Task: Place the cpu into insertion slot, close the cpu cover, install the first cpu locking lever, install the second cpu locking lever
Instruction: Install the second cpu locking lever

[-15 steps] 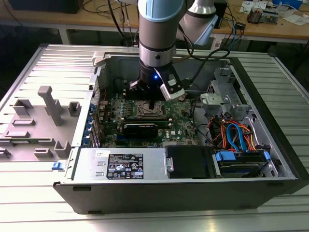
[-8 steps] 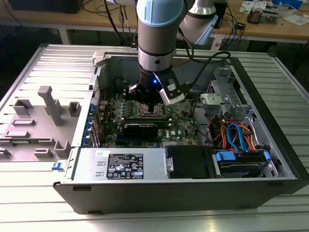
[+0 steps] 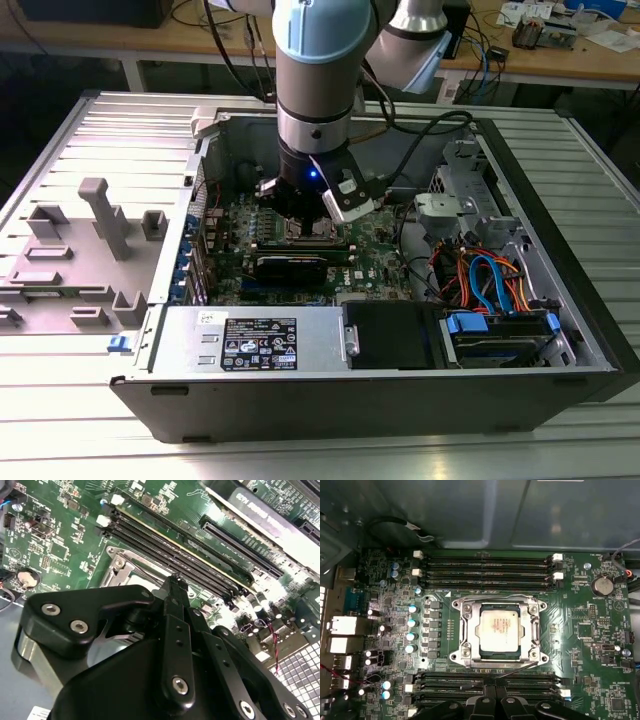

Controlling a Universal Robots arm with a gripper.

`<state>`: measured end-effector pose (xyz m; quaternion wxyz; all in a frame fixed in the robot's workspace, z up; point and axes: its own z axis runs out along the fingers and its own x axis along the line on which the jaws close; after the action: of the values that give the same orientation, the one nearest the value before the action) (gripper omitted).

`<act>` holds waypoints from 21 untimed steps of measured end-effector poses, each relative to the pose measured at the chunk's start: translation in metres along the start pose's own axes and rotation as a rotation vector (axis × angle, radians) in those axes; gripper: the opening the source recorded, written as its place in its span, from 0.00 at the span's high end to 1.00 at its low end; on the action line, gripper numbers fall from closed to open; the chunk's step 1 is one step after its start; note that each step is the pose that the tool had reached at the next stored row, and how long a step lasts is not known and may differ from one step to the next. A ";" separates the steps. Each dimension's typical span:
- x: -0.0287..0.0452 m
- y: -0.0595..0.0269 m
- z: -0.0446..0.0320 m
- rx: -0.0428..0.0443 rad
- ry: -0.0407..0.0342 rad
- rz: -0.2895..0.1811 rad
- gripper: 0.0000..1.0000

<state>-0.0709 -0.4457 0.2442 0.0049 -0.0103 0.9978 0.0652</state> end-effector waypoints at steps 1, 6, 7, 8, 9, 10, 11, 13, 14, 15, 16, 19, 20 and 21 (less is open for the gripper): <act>0.0010 -0.0005 0.0001 -0.0023 0.0000 0.000 0.89; 0.0052 -0.0046 0.0023 -0.0149 -0.0003 0.000 0.89; 0.0060 -0.0062 0.0027 -0.0178 -0.0004 0.000 0.89; 0.0064 -0.0070 0.0029 -0.0197 -0.0004 0.000 0.89; 0.0070 -0.0076 0.0030 -0.0217 -0.0004 0.000 0.89; 0.0078 -0.0081 0.0032 -0.0248 -0.0005 0.000 0.89; 0.0085 -0.0084 0.0034 -0.0277 -0.0006 0.000 0.89; 0.0103 -0.0089 0.0037 -0.0345 -0.0007 0.000 0.89; 0.0116 -0.0092 0.0040 -0.0393 -0.0008 0.000 0.89; 0.0125 -0.0094 0.0043 -0.0430 -0.0009 0.000 0.89; 0.0138 -0.0102 0.0047 -0.0476 -0.0009 0.000 0.89; 0.0160 -0.0117 0.0070 -0.0555 -0.0012 0.000 0.89; 0.0163 -0.0119 0.0076 -0.0568 -0.0013 0.000 0.89; 0.0167 -0.0122 0.0087 -0.0580 -0.0012 0.000 0.89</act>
<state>-0.0873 -0.4570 0.2338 0.0052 -0.0103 0.9955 0.0941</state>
